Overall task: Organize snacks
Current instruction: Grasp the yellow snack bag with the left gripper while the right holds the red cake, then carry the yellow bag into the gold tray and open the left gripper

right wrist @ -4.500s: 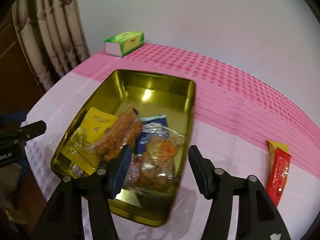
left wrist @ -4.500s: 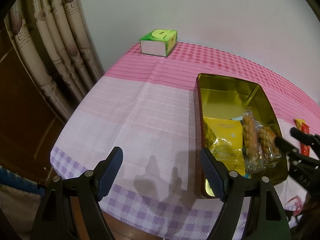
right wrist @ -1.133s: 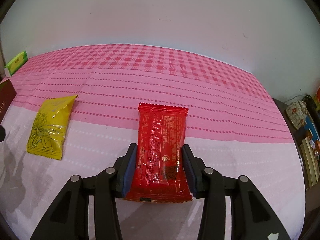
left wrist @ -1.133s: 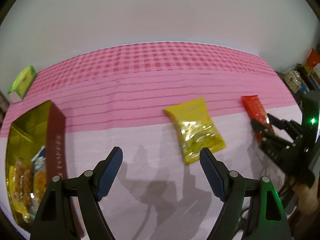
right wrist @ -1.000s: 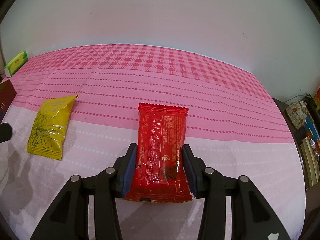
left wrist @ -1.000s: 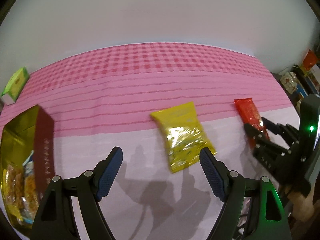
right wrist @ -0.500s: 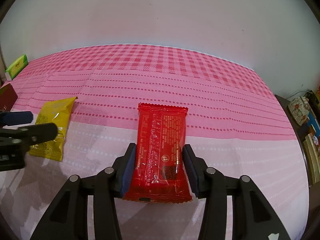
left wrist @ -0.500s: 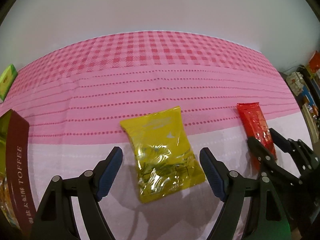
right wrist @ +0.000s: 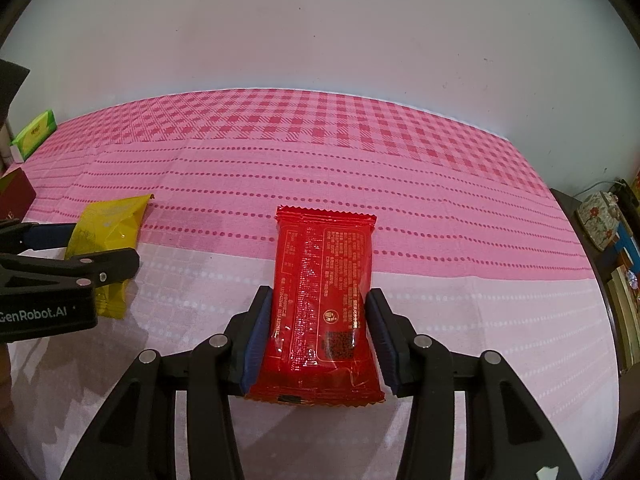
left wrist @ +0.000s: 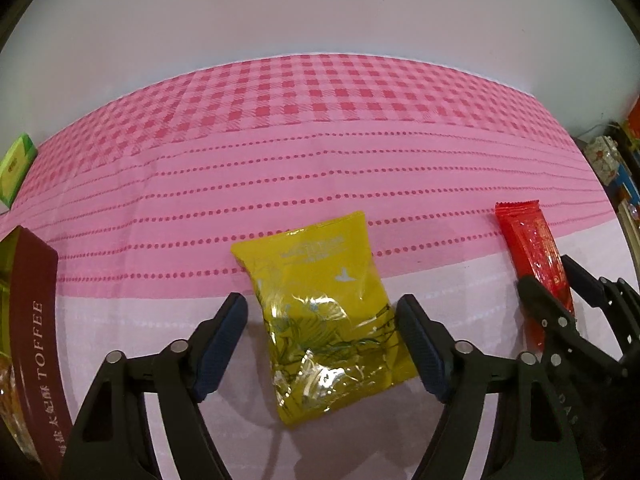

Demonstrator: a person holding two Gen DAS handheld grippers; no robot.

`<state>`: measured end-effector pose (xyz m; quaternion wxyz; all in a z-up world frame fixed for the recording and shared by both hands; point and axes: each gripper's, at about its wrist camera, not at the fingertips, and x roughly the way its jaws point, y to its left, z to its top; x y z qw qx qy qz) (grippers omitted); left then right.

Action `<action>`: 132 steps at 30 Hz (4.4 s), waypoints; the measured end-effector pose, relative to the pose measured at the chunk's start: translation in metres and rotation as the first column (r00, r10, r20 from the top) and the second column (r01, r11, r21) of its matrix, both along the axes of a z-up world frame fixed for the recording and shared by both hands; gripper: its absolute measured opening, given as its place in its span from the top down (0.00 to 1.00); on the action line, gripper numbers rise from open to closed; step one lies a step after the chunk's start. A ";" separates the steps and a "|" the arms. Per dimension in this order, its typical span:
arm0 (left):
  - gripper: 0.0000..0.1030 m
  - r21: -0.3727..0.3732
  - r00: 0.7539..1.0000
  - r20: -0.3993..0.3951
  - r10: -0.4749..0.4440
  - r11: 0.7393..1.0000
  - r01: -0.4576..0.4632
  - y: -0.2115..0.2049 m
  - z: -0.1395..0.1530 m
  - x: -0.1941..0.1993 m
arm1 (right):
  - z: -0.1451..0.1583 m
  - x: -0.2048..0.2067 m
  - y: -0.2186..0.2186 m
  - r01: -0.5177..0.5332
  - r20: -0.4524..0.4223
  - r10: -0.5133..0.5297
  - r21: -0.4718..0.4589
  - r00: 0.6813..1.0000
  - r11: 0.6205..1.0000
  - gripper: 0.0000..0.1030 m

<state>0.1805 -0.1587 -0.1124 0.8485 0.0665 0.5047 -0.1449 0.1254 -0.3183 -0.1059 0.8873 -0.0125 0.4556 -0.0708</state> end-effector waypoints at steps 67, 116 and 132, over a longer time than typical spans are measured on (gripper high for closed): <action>0.47 0.135 0.963 0.109 0.246 0.956 -0.260 0.313 0.111 -0.073 | 0.000 -0.001 -0.005 0.010 -0.001 -0.010 0.036 1.000 0.999 0.54; 0.27 0.158 0.980 0.076 0.183 0.969 -0.193 0.288 0.063 -0.089 | 0.001 0.000 0.001 0.017 -0.006 -0.017 0.013 1.000 1.000 0.60; 0.24 0.132 0.955 0.158 0.250 0.953 -0.272 0.302 0.083 -0.098 | 0.010 -0.006 0.016 0.054 -0.031 -0.053 0.028 0.998 0.998 0.62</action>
